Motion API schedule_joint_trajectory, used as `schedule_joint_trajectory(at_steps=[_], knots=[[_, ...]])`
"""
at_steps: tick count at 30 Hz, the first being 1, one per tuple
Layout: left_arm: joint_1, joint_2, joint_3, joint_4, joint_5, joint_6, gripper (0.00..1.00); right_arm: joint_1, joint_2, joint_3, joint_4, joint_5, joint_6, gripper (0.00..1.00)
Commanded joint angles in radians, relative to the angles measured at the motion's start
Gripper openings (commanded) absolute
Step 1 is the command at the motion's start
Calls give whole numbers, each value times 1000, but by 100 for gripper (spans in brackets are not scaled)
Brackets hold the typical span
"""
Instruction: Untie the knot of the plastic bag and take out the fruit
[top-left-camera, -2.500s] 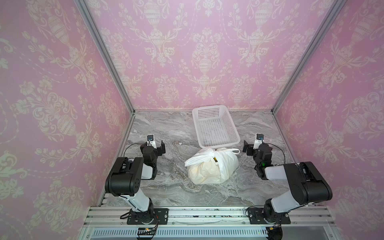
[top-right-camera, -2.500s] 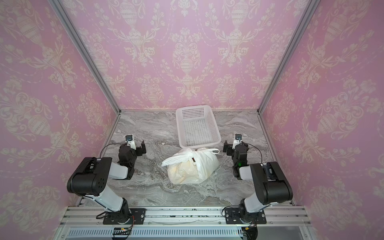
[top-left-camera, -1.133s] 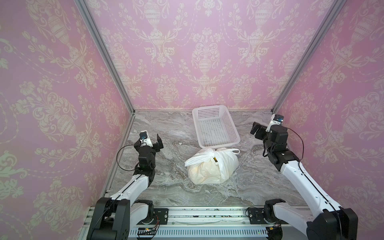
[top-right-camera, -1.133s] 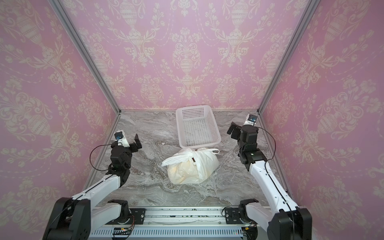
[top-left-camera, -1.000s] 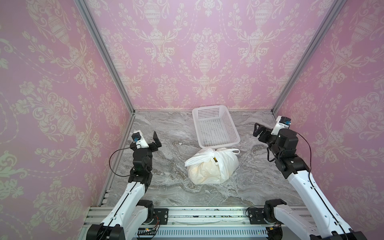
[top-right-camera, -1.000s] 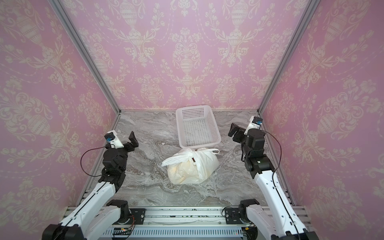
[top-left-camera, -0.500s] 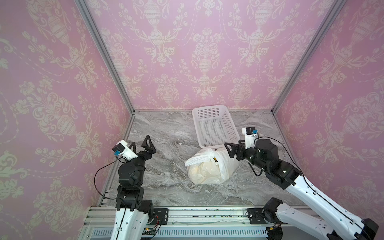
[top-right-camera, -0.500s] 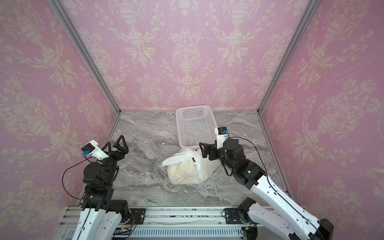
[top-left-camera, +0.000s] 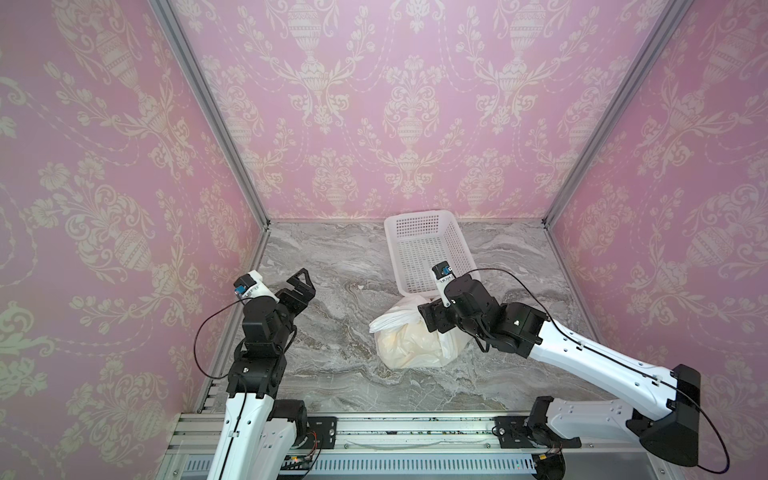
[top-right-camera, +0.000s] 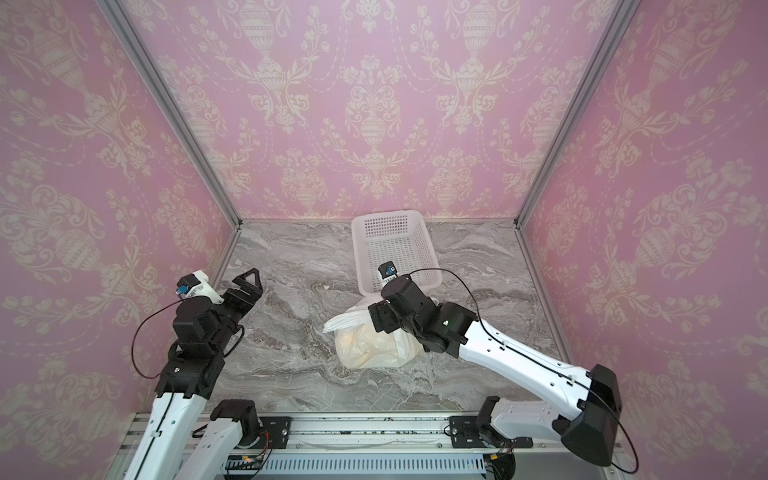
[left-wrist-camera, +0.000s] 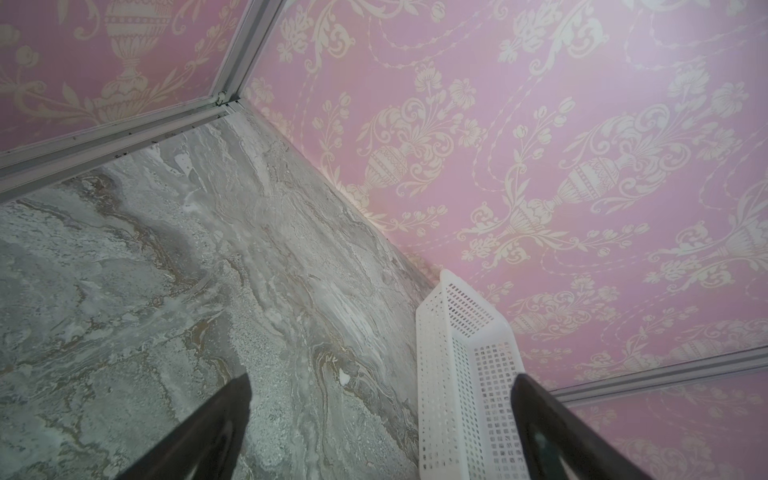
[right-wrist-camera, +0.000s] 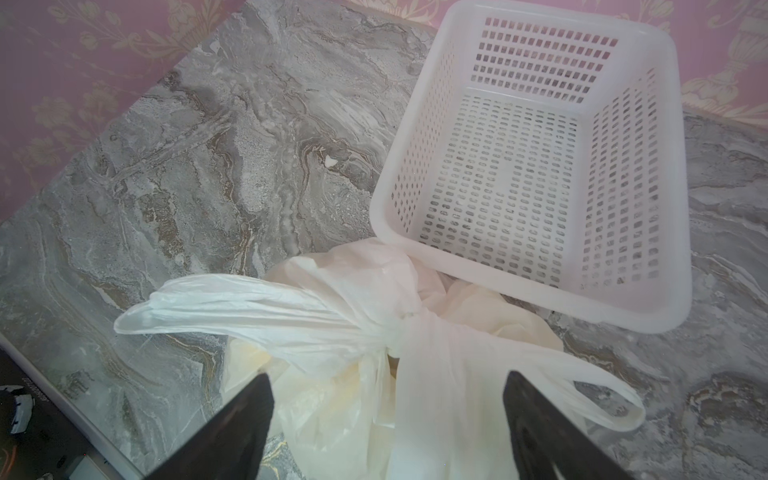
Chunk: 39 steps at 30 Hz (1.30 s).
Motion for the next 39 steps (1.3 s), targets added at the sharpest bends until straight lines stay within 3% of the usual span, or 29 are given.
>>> schedule_joint_trajectory(at_steps=[1,8,16,22,30,35,39], knots=[[6,-18,65,-83,73,113,99,0,-61,-65,-59,31,87,87],[6,9,57,-141,323,179,99,0,-120,-147,-38,-31,141,86],[-14,36,23,-77,540,169,99,-3,-74,-129,-39,12,130,86],[-134,88,42,-85,517,196,99,-88,74,-41,-69,-83,119,77],[-314,170,92,-166,323,241,99,-103,148,27,-101,-124,77,72],[-397,201,136,-169,252,251,99,-107,176,30,-127,-80,77,71],[-481,255,167,-179,185,270,99,-109,183,30,-128,-93,79,52]])
